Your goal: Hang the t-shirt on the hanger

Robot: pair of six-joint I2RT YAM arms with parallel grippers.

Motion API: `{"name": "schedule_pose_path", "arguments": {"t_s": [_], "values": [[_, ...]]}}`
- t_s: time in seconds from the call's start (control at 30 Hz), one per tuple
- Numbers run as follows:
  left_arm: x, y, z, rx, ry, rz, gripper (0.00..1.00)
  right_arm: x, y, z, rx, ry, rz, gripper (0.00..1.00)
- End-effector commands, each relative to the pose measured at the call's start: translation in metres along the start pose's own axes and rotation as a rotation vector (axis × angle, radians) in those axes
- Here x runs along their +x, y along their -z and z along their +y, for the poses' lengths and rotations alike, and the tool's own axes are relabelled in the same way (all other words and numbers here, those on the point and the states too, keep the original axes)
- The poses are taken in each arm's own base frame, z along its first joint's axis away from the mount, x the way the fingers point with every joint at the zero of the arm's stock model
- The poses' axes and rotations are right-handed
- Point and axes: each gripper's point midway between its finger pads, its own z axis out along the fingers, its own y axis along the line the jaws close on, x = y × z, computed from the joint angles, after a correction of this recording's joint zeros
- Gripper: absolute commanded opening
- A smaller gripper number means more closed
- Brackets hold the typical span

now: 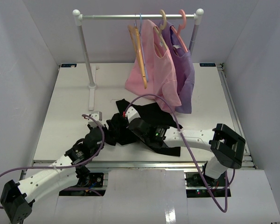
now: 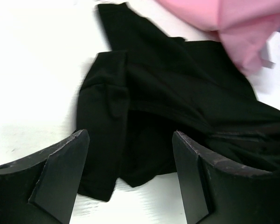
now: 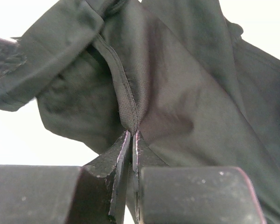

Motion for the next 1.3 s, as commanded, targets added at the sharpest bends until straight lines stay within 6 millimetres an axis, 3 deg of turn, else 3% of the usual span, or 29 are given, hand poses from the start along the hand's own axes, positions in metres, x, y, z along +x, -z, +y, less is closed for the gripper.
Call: {"name": "schedule_pose_path", "arguments": {"t_s": [0.0, 0.1, 0.3, 0.47, 0.7, 0.87, 1.07, 1.2, 1.27], "values": [[-0.008, 0.000, -0.038, 0.194, -0.088, -0.011, 0.82, -0.058, 0.032, -0.015, -0.045, -0.124, -0.094, 0.08], [-0.013, -0.008, -0.061, 0.254, -0.157, 0.012, 0.82, -0.074, 0.049, -0.017, -0.115, -0.169, -0.121, 0.08], [-0.008, -0.027, -0.074, 0.248, -0.229, 0.052, 0.80, -0.094, 0.067, -0.020, -0.179, -0.215, -0.165, 0.08], [-0.020, -0.039, -0.083, 0.215, -0.262, 0.038, 0.82, -0.103, 0.077, -0.014, -0.233, -0.231, -0.184, 0.08], [-0.030, -0.048, -0.068, 0.077, -0.244, 0.020, 0.80, -0.102, 0.091, -0.016, -0.256, -0.250, -0.209, 0.08], [-0.018, -0.048, -0.055, 0.022, -0.267, 0.075, 0.78, -0.105, 0.104, -0.021, -0.263, -0.266, -0.248, 0.08], [-0.017, -0.046, -0.041, -0.040, -0.269, 0.078, 0.76, -0.107, 0.111, -0.024, -0.263, -0.271, -0.264, 0.08], [-0.021, -0.045, -0.042, -0.044, -0.273, 0.071, 0.61, -0.098, 0.108, -0.027, -0.243, -0.272, -0.256, 0.08], [-0.025, -0.043, -0.042, -0.050, -0.271, 0.066, 0.34, -0.088, 0.103, -0.029, -0.225, -0.274, -0.237, 0.08]]}}
